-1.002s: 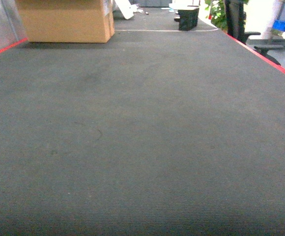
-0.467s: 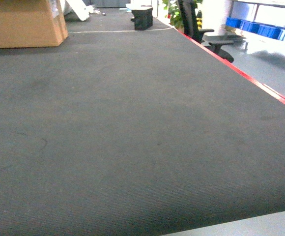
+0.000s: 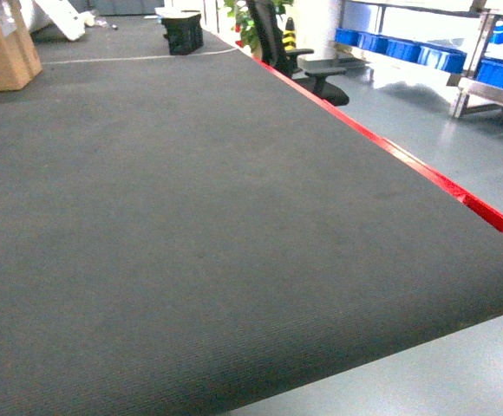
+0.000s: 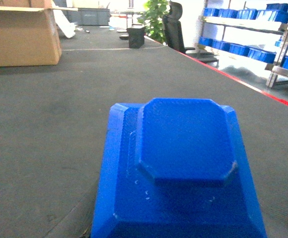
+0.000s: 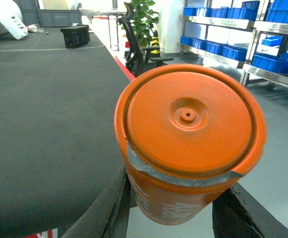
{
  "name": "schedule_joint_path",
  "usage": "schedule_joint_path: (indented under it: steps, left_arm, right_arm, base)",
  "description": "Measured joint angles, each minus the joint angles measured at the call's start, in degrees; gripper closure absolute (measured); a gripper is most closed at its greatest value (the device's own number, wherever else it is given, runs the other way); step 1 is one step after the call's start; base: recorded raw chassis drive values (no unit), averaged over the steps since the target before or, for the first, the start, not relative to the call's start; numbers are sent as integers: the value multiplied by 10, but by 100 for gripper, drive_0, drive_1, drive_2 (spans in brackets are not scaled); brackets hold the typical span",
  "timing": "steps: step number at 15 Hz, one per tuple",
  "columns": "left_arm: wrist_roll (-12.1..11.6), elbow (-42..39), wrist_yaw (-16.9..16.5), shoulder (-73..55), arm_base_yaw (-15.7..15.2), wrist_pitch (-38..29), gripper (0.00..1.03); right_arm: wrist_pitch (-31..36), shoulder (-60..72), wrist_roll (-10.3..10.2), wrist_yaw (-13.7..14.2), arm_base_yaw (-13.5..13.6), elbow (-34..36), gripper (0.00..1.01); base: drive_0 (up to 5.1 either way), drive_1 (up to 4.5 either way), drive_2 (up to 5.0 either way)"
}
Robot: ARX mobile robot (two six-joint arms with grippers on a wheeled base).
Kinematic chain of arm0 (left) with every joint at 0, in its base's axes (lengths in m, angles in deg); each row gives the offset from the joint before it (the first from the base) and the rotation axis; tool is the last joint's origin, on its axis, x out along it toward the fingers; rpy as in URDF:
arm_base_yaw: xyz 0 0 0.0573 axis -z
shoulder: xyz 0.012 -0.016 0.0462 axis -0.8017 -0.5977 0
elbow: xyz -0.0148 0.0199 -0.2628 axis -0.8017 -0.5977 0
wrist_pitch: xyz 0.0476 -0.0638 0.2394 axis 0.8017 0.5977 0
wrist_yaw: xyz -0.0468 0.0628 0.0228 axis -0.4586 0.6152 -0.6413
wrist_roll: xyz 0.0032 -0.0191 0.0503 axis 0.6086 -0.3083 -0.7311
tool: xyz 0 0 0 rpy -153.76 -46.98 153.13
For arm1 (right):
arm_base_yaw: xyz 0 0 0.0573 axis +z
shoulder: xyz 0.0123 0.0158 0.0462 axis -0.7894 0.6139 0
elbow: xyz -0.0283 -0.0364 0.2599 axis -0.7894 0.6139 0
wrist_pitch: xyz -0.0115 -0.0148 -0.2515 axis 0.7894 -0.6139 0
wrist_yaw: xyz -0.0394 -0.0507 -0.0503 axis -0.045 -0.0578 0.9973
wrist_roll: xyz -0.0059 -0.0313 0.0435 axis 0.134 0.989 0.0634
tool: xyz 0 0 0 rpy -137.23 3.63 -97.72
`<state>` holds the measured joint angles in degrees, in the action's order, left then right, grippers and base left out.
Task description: Sort blue parts and orange caps into right shelf containers
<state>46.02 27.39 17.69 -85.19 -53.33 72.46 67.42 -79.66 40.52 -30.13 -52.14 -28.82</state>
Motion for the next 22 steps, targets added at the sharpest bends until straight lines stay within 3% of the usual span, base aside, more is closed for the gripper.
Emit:
schedule_joint_path:
  steps: [22]
  left_arm:
    - [0,0,0,0,0,0,60]
  right_arm:
    - [0,0,0,0,0,0,61]
  base:
    - [-160,-160,-160]
